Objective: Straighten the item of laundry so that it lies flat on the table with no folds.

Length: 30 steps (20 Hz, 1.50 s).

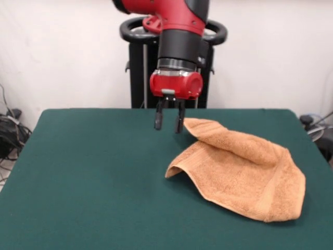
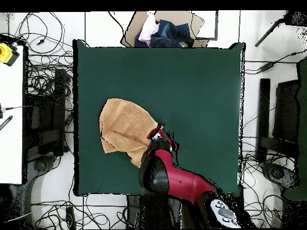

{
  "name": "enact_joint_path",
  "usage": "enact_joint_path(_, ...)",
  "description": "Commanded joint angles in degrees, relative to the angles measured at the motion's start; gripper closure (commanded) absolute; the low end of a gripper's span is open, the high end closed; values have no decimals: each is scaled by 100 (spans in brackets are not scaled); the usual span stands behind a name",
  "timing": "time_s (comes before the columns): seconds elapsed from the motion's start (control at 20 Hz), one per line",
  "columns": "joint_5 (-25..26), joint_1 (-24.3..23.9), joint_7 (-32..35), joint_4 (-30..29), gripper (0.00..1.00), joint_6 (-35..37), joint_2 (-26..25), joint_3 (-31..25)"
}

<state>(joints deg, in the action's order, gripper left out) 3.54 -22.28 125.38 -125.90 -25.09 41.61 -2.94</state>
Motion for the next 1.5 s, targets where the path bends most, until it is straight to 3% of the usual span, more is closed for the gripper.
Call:
enact_joint_path(0.05, 52, 290, 649, 457, 0, 52, -768, -200)
enact_joint_path(0.35, -176, 523, 919, 671, 0, -183, -1197, -362)
enact_joint_path(0.65, -88, 539, 998, 981, 0, -497, -1692, -411)
enact_joint_path(1.5, -797, 1035, 1029, 1297, 0, -829, -1921, -17)
